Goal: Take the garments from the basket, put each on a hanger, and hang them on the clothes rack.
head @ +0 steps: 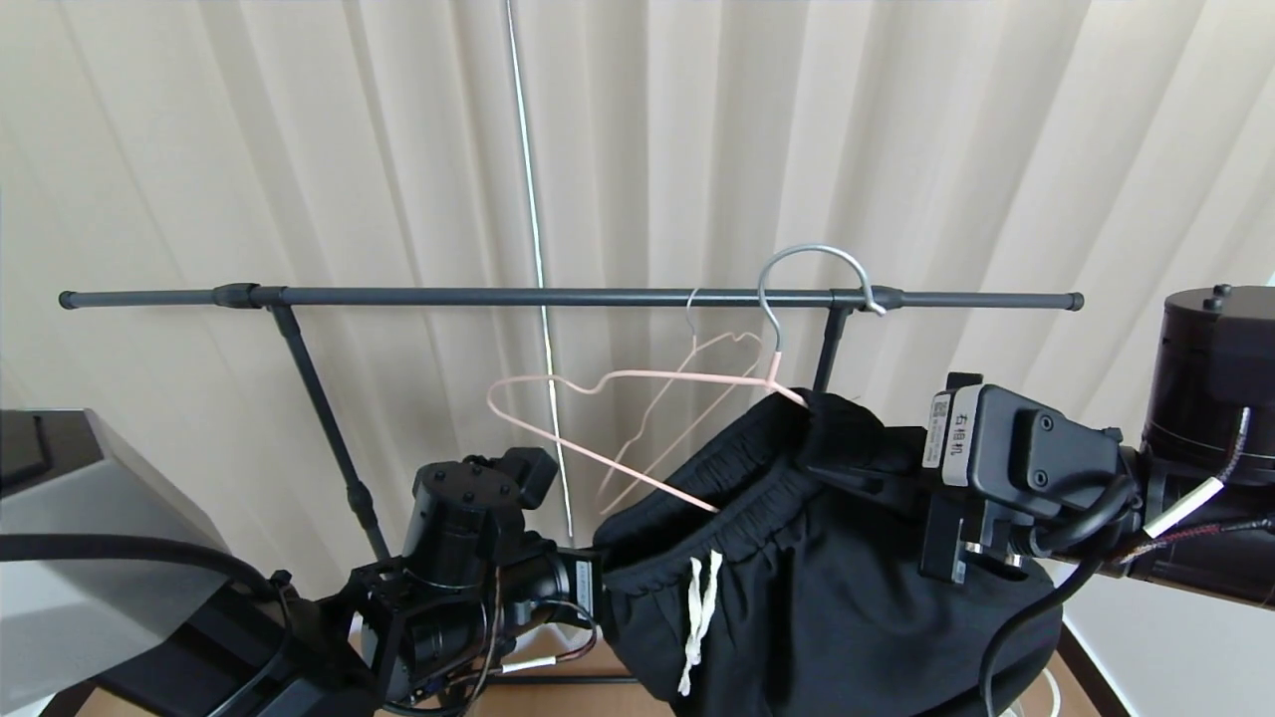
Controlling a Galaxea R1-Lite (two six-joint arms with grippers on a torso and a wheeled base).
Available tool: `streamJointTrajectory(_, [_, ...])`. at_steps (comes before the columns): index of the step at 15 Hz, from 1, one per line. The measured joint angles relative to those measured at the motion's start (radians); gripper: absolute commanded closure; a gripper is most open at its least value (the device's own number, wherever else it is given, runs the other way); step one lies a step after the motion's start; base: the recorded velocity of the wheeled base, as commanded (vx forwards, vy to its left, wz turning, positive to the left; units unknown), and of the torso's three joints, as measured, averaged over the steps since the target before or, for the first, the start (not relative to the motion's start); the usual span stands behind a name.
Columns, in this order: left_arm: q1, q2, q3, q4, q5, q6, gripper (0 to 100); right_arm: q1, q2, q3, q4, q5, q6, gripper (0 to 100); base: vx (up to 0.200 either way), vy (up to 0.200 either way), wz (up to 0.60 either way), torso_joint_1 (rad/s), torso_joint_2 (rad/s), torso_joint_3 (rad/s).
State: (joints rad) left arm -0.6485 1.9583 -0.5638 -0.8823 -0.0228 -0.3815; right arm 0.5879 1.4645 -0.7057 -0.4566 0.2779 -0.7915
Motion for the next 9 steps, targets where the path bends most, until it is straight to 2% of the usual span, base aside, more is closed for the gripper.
streamJointTrajectory(3, [0.008,-0.021,0.001,-0.001,0.05,0.012,100,-0.036,-0.001,0.002,0.005,-0.003,0.012,100,0.0,0.0,0.0,0.0,0.0,0.0])
streamJointTrajectory(9, [0.066,-0.059,-0.054,0.003,0.055,0.046,100,-0.101,0.02,0.07,-0.001,0.01,0.02,100,0.0,0.0,0.0,0.0,0.0,0.0])
